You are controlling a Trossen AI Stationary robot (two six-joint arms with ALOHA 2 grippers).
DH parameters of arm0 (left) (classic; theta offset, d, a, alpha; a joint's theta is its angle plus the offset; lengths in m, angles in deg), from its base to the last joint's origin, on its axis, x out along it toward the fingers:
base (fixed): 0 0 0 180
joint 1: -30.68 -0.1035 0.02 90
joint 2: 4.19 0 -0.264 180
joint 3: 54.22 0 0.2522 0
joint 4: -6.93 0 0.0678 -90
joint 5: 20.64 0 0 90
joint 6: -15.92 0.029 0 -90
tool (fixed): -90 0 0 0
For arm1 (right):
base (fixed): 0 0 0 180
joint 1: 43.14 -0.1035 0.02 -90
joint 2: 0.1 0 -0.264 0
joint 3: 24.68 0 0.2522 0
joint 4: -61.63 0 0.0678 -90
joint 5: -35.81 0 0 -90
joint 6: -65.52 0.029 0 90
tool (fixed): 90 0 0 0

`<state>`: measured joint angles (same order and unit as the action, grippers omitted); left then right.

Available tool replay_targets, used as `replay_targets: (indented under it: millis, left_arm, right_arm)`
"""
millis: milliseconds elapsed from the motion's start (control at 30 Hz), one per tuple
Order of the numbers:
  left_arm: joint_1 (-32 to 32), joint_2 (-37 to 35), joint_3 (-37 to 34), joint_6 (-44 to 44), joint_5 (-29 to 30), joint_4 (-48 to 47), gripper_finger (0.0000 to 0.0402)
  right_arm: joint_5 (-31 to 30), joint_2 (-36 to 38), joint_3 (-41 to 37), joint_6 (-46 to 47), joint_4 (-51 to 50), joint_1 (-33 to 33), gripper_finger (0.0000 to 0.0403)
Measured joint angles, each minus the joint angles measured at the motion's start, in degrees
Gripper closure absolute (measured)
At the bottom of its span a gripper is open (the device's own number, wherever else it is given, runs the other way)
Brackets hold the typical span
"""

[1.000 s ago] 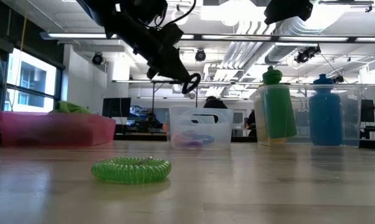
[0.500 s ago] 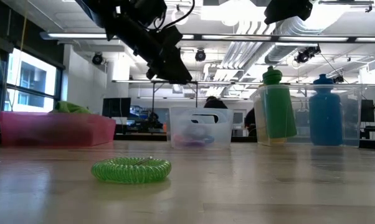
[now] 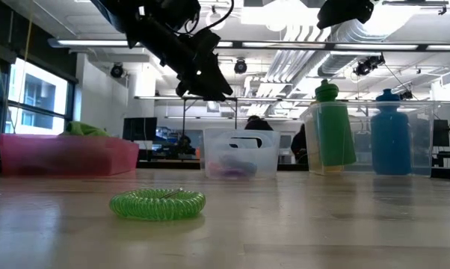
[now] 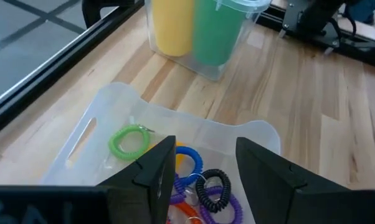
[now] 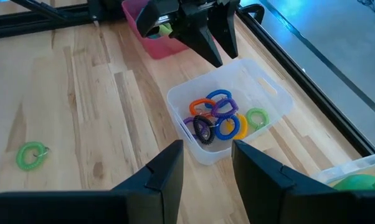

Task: Pick & Place Sports Items
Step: Put the green spring keychain into the left transparent bin

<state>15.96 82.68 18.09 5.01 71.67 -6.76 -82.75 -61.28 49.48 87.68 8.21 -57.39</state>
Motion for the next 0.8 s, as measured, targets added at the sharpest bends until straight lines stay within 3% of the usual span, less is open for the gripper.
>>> replay_targets:
  millis: [367, 800]
  left_arm:
    - [1.45, -2.02, 0.04, -5.5, -1.62, 0.07, 0.0236]
    - [13.67, -4.68, 0.04, -6.85, 0.82, -3.74, 0.0236]
  right_arm:
    - [0.11, -0.01, 0.01, 0.12, 0.0, 0.0, 0.0275]
    - [0.23, -0.01, 0.0, 3.35, 0.0, -0.02, 0.0275]
